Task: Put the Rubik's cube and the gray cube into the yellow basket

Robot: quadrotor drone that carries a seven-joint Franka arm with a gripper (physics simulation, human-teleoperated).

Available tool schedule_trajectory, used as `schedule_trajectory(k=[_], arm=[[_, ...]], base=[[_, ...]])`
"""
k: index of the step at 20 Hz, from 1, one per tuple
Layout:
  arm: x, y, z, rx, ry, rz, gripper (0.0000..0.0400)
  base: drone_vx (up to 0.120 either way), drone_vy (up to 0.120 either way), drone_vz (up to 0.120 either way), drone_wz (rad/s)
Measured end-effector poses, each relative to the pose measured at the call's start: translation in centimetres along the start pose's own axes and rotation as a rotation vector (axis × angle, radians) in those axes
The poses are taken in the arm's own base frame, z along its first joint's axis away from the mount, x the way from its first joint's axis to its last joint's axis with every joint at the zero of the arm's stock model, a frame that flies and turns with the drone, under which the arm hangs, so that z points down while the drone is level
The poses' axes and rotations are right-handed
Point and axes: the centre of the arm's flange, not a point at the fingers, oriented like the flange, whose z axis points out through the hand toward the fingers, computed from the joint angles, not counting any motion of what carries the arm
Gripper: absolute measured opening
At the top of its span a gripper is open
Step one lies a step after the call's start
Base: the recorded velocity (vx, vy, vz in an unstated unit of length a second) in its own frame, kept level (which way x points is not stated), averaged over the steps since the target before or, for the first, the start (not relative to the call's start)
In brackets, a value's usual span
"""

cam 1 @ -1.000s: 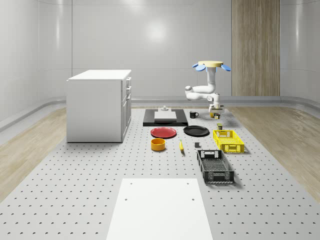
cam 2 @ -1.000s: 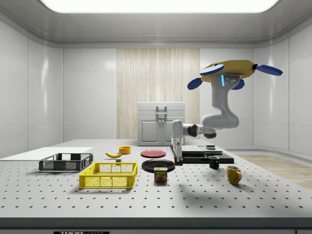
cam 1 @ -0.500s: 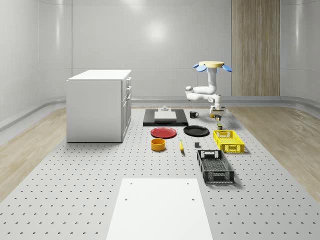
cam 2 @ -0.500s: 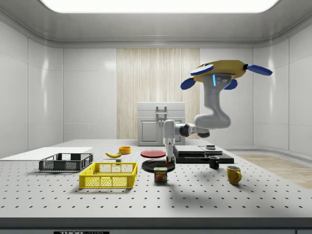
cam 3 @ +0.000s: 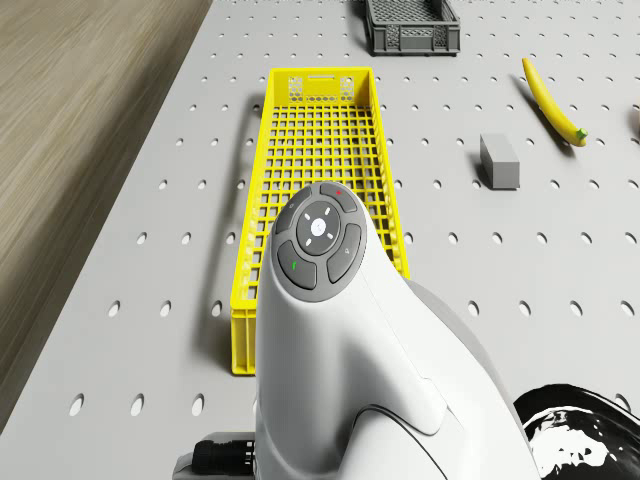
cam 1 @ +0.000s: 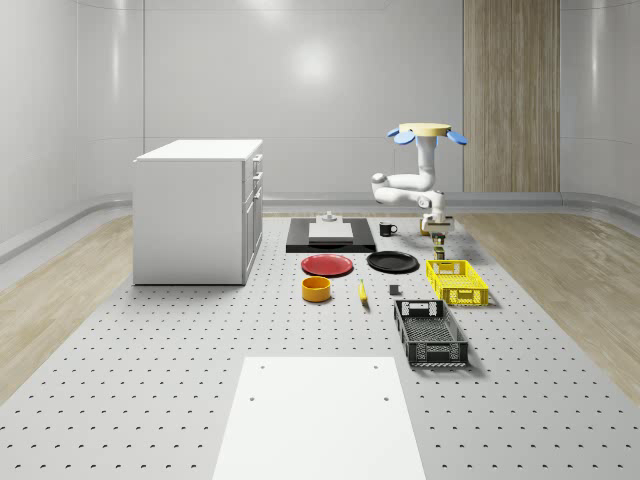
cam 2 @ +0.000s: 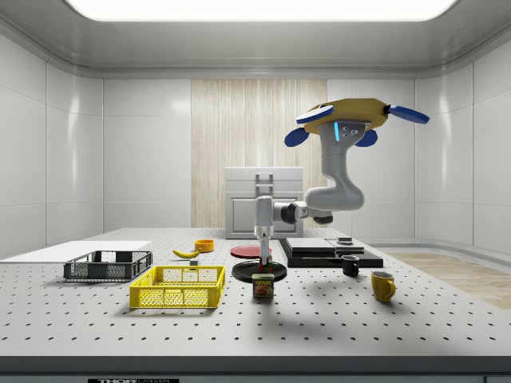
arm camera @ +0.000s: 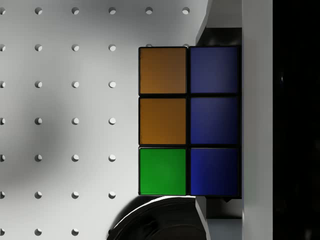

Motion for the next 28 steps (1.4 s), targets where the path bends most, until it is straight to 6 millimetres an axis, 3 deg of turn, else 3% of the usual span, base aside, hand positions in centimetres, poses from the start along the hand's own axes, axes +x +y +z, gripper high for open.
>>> schedule_trajectory(k=[28], arm=[[0.0,0.0,0.0,0.0,0.0,0.0,0.0325]], base=[[0.12,0.0,0.0,0.0]])
